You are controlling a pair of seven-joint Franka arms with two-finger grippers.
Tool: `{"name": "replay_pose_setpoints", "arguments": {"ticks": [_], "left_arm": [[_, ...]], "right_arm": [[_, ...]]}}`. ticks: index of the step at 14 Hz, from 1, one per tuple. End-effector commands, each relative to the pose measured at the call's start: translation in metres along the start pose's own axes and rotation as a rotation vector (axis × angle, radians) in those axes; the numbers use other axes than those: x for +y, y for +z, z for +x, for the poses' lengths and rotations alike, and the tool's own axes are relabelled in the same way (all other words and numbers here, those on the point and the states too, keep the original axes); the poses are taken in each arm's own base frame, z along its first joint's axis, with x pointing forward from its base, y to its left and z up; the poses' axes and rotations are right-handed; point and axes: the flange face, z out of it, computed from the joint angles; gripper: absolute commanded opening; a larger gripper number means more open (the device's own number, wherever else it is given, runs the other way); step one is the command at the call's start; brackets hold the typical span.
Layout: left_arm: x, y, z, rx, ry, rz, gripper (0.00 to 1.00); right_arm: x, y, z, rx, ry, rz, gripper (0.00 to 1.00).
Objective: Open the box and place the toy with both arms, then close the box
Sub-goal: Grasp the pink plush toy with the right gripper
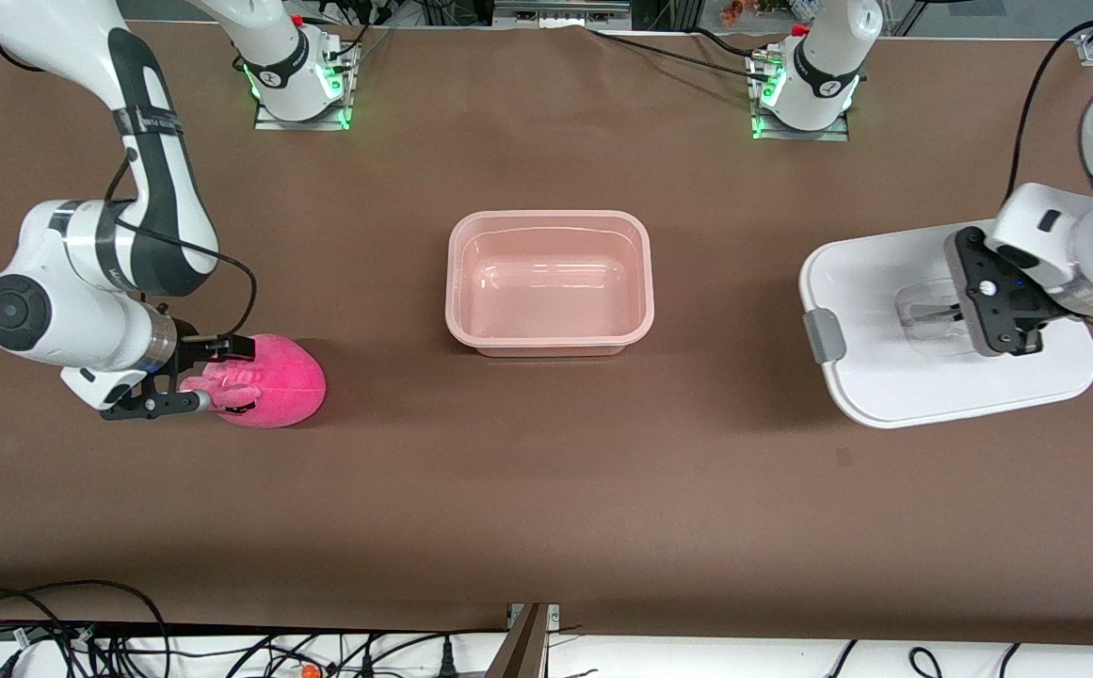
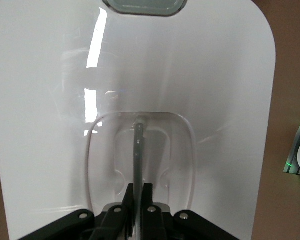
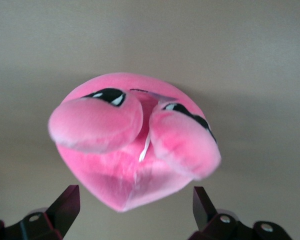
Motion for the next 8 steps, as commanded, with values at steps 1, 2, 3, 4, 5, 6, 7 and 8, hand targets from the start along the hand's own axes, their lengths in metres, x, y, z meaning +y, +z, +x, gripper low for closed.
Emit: {"name": "replay_pose_setpoints", "arguments": {"ticks": [1,2,3,4,5,6,7,8], "left_arm": [[-0.010,0.015,-0.015,0.003,0.019,-0.038,0.00],[-0.015,0.021,-0.029,0.004,0.001,-0.048,0.00],[-0.018,0.024,-0.041,0.001,-0.008,-0.052,0.00],[-0.022,0.028,-0.048,-0.009,0.003,-0.051,0.00],[-0.026,0.032,-0.059,-0.012,0.009,-0.054,0.00],[-0.028,0.035,-0.067,-0.006,0.010,-0.060,0.00],[-0.030,0.036,-0.075,-0.002,-0.002,-0.062,0.00],[-0.030,0.035,-0.074,-0.001,-0.002,-0.060,0.00]], "right_arm": [[0.000,0.014,0.006,0.016,0.015,0.008,0.98],[0.000,0.021,0.007,0.015,0.016,0.005,0.93],[0.000,0.024,0.007,0.012,0.016,0.004,0.80],[0.000,0.027,0.008,0.007,0.016,0.004,0.57],[0.000,0.028,0.008,0.005,0.021,0.014,0.33],[0.001,0.027,0.008,0.008,0.029,0.024,0.14],[0.003,0.026,0.009,0.011,0.032,0.024,0.00],[0.001,0.025,0.009,0.013,0.029,0.024,0.00]]}}
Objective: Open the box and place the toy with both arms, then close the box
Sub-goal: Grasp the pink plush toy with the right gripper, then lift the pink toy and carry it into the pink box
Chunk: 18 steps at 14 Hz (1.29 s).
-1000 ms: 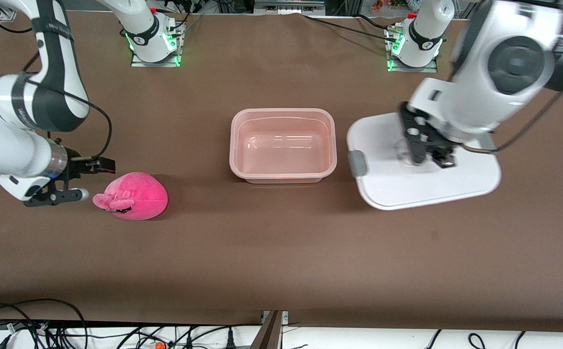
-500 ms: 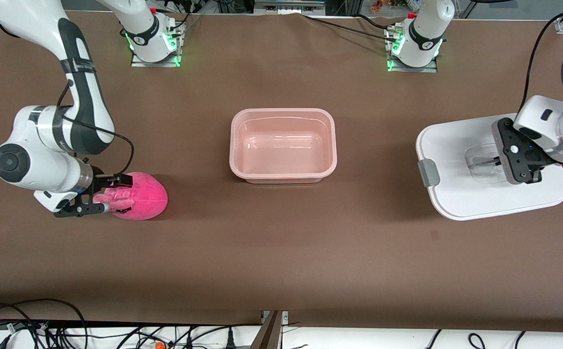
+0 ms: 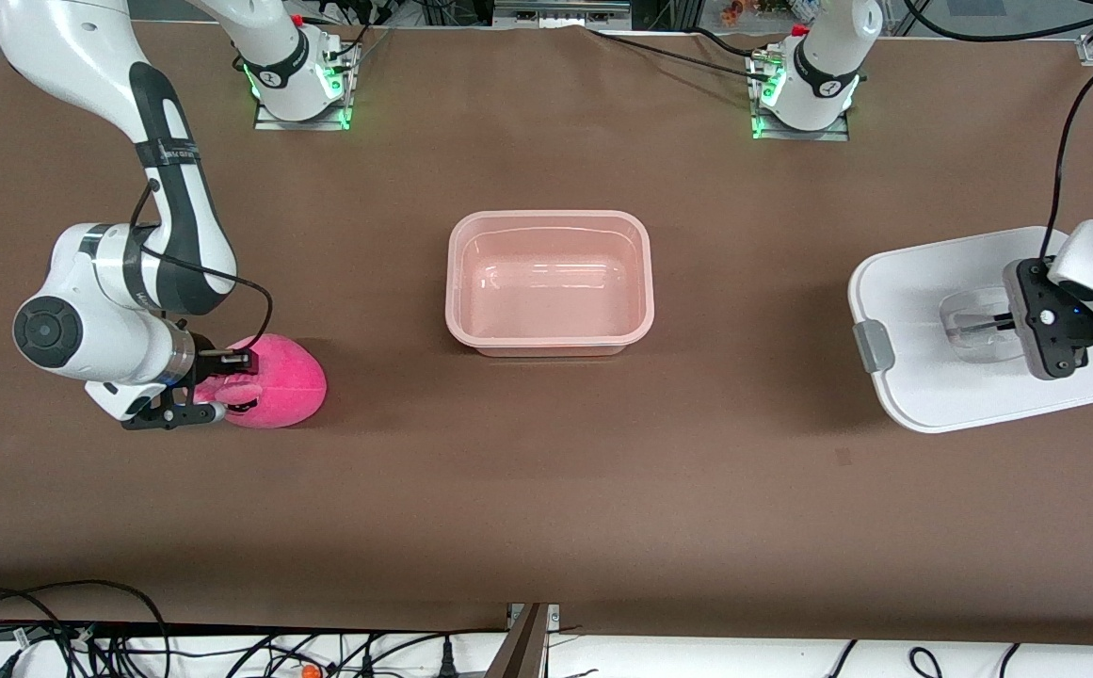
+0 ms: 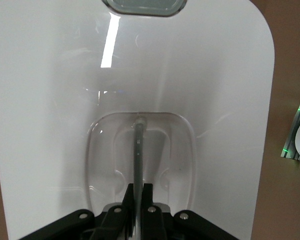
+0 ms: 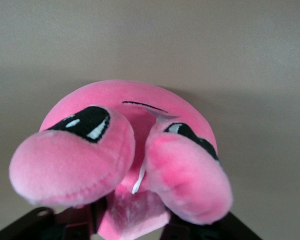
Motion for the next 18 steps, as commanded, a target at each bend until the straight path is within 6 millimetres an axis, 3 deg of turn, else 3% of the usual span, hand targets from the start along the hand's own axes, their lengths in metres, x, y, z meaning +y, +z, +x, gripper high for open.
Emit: {"name": "replay_pose_setpoints", "arguments": {"ticks": [1,6,10,12,15,18], "left_arm": [[0.001,-0.010,0.005,-0.009,0.034,0.016,0.00],[0.002,-0.011,0.011,-0.008,0.038,0.017,0.00],[0.004,-0.012,0.023,-0.012,0.057,0.018,0.00],[0.005,-0.013,0.023,-0.012,0.057,0.019,0.00],[0.005,-0.013,0.023,-0.011,0.059,0.017,0.00],[0.005,-0.013,0.022,-0.012,0.056,0.018,0.00]], "right_arm": [[-0.002,-0.003,0.001,0.011,0.008,0.016,0.00],[-0.016,-0.029,0.006,0.048,-0.061,-0.004,0.00],[-0.041,-0.078,-0.001,0.063,-0.196,0.012,0.00],[-0.080,-0.115,-0.006,0.010,-0.296,0.028,0.00],[-0.136,-0.154,-0.019,-0.038,-0.452,0.002,0.00],[-0.223,-0.175,-0.042,-0.062,-0.777,-0.122,0.00]]}}
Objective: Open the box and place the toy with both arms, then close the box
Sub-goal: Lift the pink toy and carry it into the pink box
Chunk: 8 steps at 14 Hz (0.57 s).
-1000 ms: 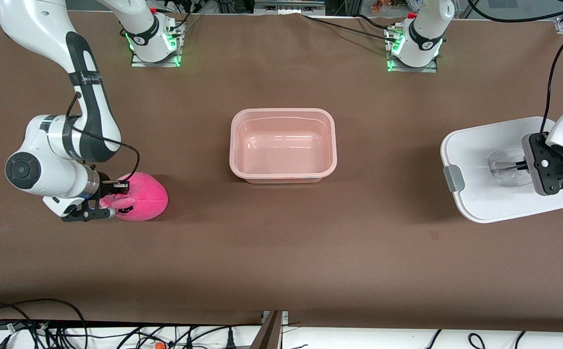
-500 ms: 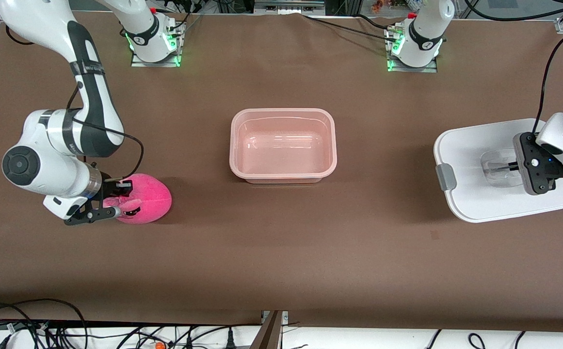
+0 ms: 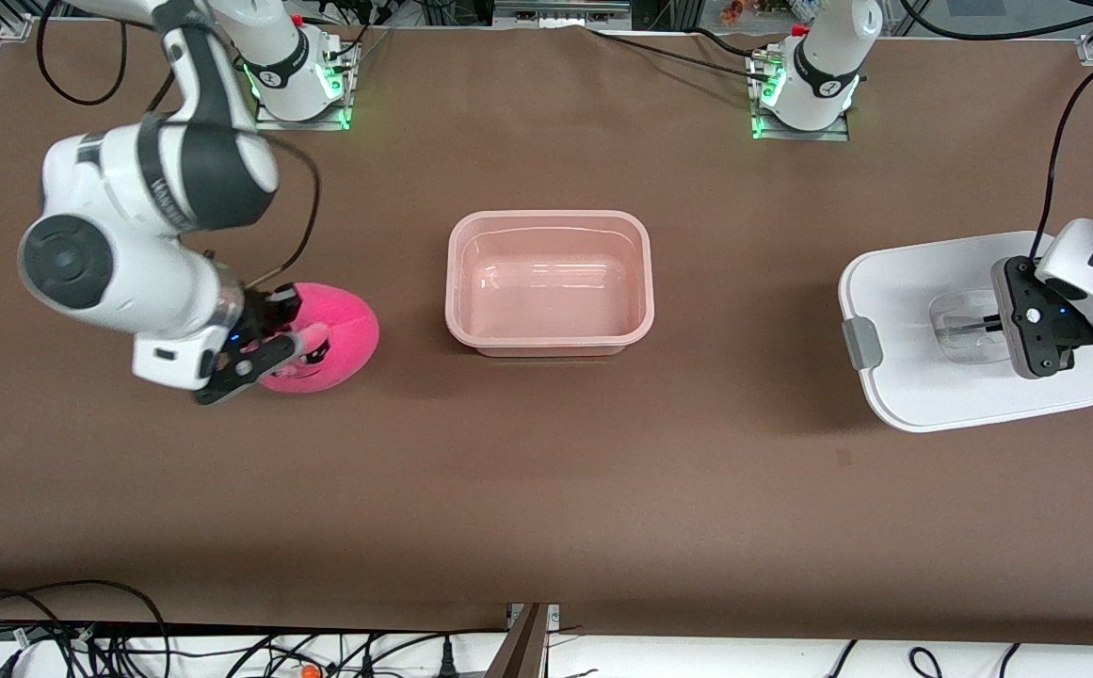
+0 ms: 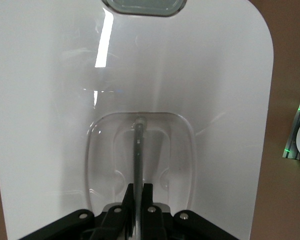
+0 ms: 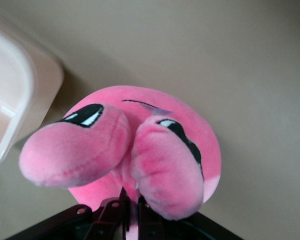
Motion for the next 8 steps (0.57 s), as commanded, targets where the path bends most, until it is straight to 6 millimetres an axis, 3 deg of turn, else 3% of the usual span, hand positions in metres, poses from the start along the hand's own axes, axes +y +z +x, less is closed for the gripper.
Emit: {"name": "replay_pose_setpoints", "arguments": {"ticks": [1,4,8], "left_arm": [[0.001,-0.008,-0.002,-0.014,0.012,0.008,0.00],[0.000,-0.008,-0.007,-0.014,0.011,0.008,0.00],[0.002,-0.007,-0.012,-0.015,0.009,0.003,0.00]], "right_arm": [[-0.072,-0.020,0.023,-0.050,-0.239,-0.109,0.00],[-0.147,-0.028,0.040,-0.080,-0.445,-0.239,0.00],[-0.201,-0.023,0.056,-0.091,-0.658,-0.273,0.00]]}}
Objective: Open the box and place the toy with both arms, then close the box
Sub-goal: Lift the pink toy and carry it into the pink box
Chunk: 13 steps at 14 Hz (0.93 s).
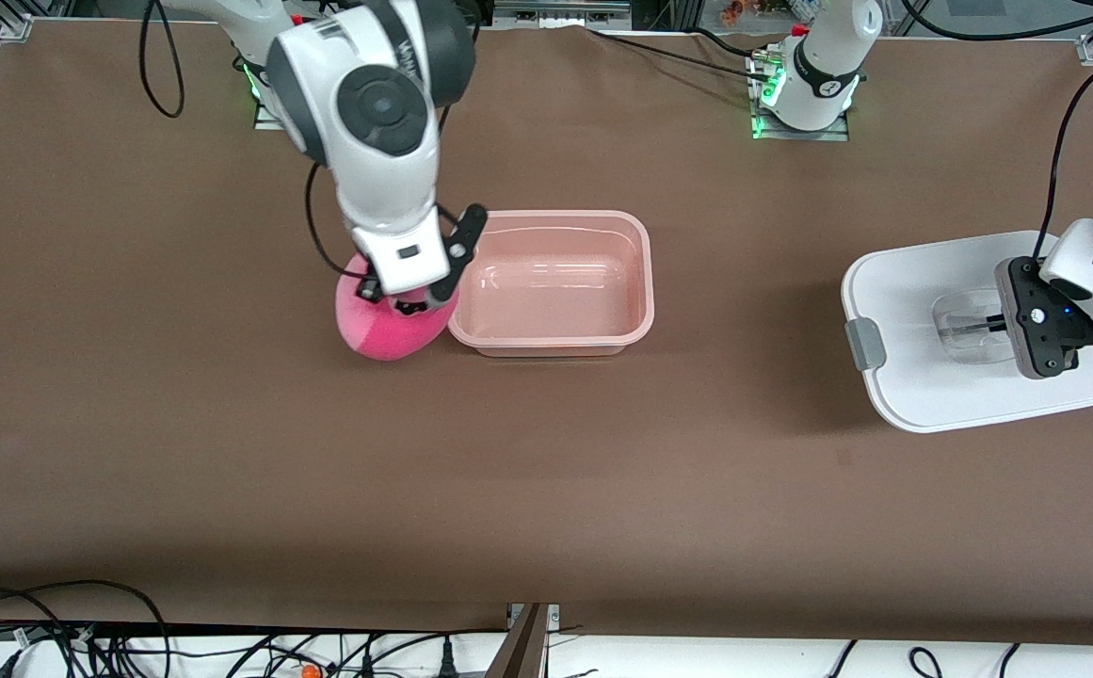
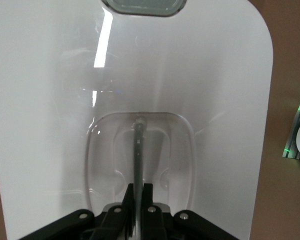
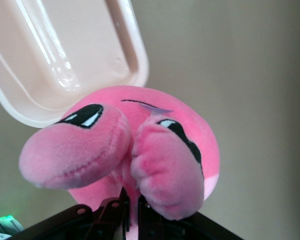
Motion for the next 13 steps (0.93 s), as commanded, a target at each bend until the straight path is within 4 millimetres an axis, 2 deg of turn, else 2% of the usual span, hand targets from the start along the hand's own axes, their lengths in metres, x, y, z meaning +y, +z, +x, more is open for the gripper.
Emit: {"name": "replay_pose_setpoints", "arguments": {"ticks": [1,3,4,7,8,13], "left_arm": [[0.002,-0.008,-0.006,-0.015,0.018,0.006,0.00],[0.002,-0.008,-0.005,-0.013,0.019,0.005,0.00],[0.002,-0.008,-0.004,-0.014,0.021,0.006,0.00],[0.003,-0.008,-0.003,-0.014,0.021,0.004,0.00],[0.002,-0.008,-0.004,-0.014,0.021,0.004,0.00],[0.003,-0.006,-0.004,-0.015,0.021,-0.002,0.00]], "right_arm": [[-0.015,-0.006,0.021,-0.012,-0.102,-0.035,0.00],[-0.045,-0.004,0.048,-0.019,-0.151,-0.048,0.00],[-0.055,0.004,0.060,-0.027,-0.171,-0.047,0.00],[-0.083,0.013,0.083,-0.042,-0.217,-0.045,0.00],[-0.088,0.019,0.088,-0.052,-0.227,-0.041,0.00],[-0.088,0.046,0.108,-0.045,-0.235,-0.050,0.00]]}}
